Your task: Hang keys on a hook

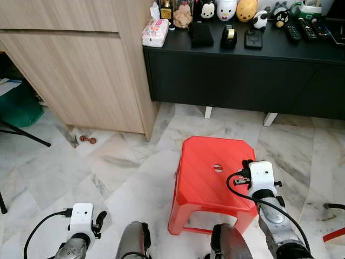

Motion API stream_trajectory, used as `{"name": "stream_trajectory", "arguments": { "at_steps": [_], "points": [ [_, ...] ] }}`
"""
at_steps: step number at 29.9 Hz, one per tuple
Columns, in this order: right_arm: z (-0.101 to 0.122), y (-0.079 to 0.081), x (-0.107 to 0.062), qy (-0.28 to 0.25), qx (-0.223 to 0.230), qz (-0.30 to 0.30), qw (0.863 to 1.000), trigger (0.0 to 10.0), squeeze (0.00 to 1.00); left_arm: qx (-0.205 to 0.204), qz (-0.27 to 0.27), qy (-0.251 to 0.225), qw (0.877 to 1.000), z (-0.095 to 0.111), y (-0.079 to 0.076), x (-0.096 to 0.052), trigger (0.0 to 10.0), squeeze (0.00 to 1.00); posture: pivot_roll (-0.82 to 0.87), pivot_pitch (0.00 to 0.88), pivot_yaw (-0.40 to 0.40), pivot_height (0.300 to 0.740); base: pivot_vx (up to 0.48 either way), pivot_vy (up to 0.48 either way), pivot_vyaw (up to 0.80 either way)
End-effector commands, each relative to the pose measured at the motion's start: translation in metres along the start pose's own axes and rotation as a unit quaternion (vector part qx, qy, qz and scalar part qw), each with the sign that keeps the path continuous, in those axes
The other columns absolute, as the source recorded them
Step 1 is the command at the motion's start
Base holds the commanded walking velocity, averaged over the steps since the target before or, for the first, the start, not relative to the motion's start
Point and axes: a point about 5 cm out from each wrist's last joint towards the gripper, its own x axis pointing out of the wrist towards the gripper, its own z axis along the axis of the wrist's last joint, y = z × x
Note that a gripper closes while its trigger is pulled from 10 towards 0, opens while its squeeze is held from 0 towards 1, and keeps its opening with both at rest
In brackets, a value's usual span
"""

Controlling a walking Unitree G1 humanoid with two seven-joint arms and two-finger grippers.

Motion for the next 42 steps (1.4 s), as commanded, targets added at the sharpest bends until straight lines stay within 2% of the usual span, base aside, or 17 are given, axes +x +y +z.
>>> {"name": "stream_trajectory", "arguments": {
  "at_steps": [1,6,12,26,42],
  "points": [
    [-0.003,-0.001,-0.005,-0.002,0.016,-0.009,1.000,10.0,0.00,0.000,0.007,0.040,0.999,-0.017,0.003,-0.007,10.0,0.00,0.16,0.151,0.010,0.611,0.000,0.000,0.00],
    [-0.004,-0.002,-0.009,-0.007,0.041,-0.025,0.999,10.0,0.00,-0.016,0.013,0.062,0.998,-0.029,0.003,-0.013,10.0,0.00,0.15,0.148,0.008,0.611,0.000,0.000,0.00],
    [0.008,-0.006,0.000,-0.018,0.080,-0.041,0.996,10.0,0.00,-0.020,0.014,0.065,0.998,-0.034,0.002,-0.016,10.0,0.00,0.16,0.142,0.002,0.611,-0.129,0.000,0.00],
    [0.013,-0.009,0.004,-0.015,0.087,-0.048,0.995,10.0,0.00,-0.022,0.012,0.067,0.997,-0.035,0.000,-0.016,10.0,0.00,0.15,0.111,-0.001,0.611,-0.261,0.000,0.00],
    [0.019,-0.005,0.007,-0.021,0.091,-0.039,0.995,10.0,0.00,-0.020,0.011,0.063,0.998,-0.029,0.001,-0.012,10.0,0.00,0.15,0.074,-0.004,0.611,0.000,0.000,0.00]
  ]
}}
